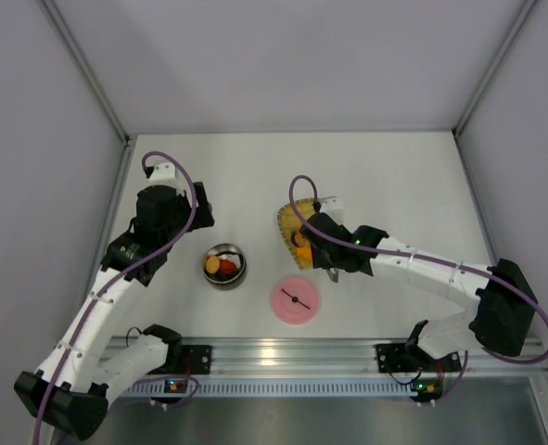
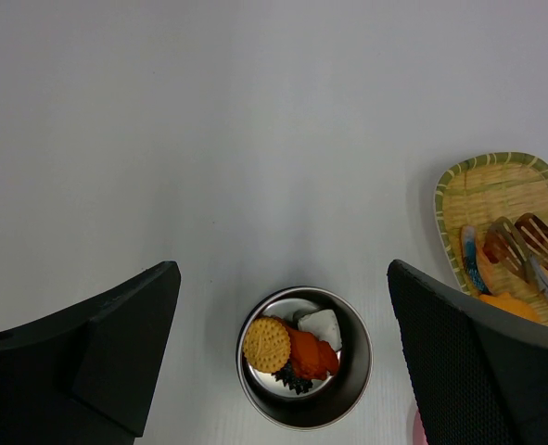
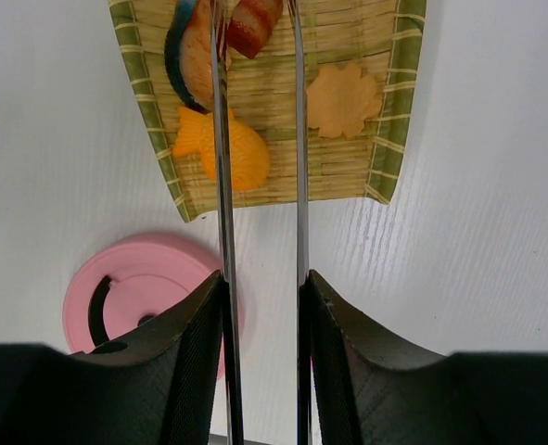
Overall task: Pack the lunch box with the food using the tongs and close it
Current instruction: Pick up the fake food from the plate.
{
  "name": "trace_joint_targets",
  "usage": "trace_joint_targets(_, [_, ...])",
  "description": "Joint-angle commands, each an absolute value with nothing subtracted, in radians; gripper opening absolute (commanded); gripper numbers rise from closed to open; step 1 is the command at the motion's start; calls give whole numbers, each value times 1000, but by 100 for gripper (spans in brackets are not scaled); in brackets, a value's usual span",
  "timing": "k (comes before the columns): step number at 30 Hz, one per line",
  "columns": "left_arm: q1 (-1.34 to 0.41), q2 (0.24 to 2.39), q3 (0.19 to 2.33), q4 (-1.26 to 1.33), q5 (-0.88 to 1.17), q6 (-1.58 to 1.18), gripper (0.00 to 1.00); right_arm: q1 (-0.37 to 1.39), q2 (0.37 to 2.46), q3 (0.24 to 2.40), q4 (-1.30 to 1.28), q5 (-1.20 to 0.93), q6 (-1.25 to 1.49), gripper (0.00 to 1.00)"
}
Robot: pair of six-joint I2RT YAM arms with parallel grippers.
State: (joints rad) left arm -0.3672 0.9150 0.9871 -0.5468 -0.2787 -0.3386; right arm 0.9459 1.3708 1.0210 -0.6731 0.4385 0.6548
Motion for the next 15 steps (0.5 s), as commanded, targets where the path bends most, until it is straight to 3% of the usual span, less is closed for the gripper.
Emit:
trace_joint_targets(1, [-362,919,988,-535,-284,-337,99,931,1371,1022,-614,434,653,37])
trace_joint_targets(15, [-362,916,988,-535,-284,-339,99,925,1388,1012,-614,426,652,34])
